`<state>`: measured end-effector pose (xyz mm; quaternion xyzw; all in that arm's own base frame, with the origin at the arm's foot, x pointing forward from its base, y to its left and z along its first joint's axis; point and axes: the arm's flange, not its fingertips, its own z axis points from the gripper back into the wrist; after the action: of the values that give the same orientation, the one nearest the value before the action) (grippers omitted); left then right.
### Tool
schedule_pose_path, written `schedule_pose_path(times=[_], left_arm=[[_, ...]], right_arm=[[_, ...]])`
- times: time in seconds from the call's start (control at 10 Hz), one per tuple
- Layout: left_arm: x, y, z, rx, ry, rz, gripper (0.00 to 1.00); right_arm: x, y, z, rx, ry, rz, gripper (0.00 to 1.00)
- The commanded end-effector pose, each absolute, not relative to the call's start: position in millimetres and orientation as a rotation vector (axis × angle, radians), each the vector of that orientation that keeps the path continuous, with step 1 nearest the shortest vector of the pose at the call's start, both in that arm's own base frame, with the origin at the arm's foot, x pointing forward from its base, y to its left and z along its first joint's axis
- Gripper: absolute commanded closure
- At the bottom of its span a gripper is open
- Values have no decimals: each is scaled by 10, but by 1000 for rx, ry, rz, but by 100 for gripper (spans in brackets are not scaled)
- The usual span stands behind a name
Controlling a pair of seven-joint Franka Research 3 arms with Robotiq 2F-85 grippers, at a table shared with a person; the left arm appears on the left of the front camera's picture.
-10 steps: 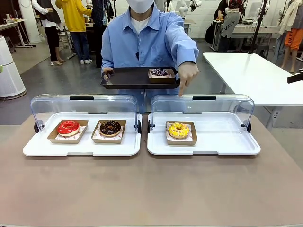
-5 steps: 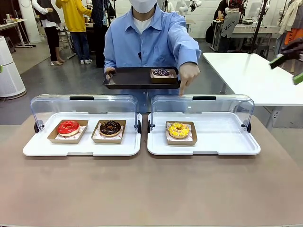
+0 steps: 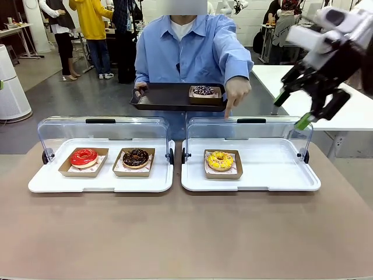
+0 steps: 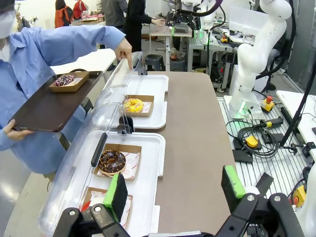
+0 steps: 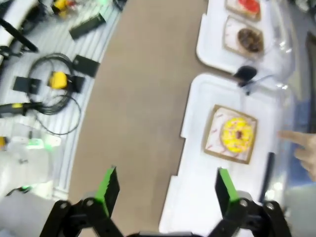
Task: Provide the desired donut to the person.
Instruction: Pick up and lift the Paper togo box containing the Donut pointed at by the person.
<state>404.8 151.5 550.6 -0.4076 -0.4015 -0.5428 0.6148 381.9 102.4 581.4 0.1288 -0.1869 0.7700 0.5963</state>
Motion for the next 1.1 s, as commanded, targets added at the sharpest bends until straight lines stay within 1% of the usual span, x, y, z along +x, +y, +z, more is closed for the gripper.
schedule_pose_path(times=[0.0, 0.2, 0.3, 0.5, 0.6, 1.0], left_arm=[[4028, 1525, 5520, -942, -932, -1252, 0], [4028, 1525, 5520, -942, -932, -1252, 0], [4028, 1525, 5520, -942, -932, -1252, 0], [4028, 1525, 5520, -942, -932, -1252, 0], [4028, 1525, 5520, -942, -932, -1252, 0], [4028, 1525, 5520, -942, -932, -1252, 0]], right_arm=[[3907, 1311, 5549, 194, -291, 1688, 0], [4163, 1507, 5320, 228, -211, 1593, 0], [4260, 1534, 5251, 246, -201, 1561, 0], [4398, 1500, 5220, 309, -187, 1571, 0], [4209, 1537, 5112, 242, -197, 1577, 0], [4209, 1537, 5112, 242, -197, 1577, 0]])
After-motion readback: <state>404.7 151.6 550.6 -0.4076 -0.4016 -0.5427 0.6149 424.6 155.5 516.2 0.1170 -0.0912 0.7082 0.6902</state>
